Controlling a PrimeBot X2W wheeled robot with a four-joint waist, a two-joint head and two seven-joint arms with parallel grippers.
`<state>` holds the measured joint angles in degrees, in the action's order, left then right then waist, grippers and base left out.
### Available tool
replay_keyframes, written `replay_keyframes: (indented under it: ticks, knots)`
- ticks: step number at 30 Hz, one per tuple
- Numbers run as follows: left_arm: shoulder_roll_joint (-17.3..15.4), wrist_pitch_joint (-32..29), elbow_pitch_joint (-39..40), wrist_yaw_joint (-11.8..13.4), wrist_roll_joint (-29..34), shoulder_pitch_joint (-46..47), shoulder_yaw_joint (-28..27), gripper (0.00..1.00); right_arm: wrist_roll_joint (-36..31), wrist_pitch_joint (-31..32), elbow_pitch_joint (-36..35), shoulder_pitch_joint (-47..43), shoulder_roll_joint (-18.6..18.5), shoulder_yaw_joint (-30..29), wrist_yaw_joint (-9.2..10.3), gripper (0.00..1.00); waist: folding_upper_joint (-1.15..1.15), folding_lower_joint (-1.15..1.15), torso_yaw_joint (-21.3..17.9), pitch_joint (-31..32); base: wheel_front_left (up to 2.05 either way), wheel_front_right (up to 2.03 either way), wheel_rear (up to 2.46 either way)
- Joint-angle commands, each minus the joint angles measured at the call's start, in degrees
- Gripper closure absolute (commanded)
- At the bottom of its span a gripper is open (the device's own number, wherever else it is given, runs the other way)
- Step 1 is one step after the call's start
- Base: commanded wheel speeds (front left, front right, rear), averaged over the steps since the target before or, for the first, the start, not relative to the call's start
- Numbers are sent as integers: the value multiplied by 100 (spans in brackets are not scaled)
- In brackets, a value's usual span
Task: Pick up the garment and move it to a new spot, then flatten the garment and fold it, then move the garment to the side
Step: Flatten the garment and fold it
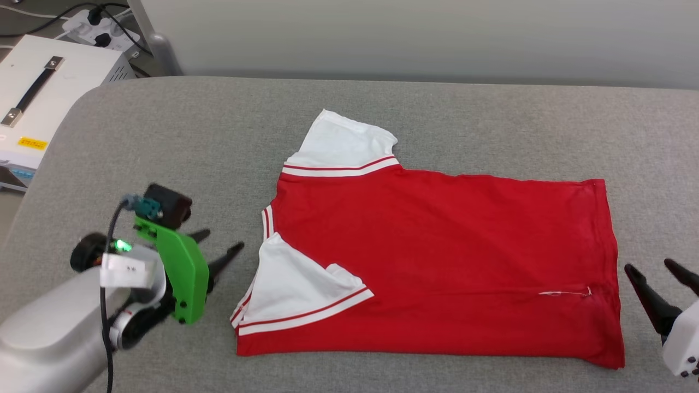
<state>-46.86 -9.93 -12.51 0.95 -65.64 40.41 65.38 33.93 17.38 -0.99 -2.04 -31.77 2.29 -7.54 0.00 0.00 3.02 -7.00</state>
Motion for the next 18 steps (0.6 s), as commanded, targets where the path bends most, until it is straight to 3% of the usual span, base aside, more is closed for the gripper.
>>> replay_keyframes:
  ticks: [1, 10, 18]
  knots:
    - [-15, 77, 14, 59, 131, 244, -91, 0, -163, -191, -133, 124, 109, -90, 5, 0, 0, 0, -60, -56, 0, 0, 0]
    - [410, 260, -205, 91, 692, 1768, -563, 0, -857, -1178, -832, 484, 771, -479, 5, 0, 0, 0, -322, -838, 0, 0, 0]
    - [868, -86, -1113, -411, 866, 3249, -756, 0, -1165, -1404, -1039, 870, 934, -351, 5, 0, 0, 0, -675, -1755, 0, 0, 0]
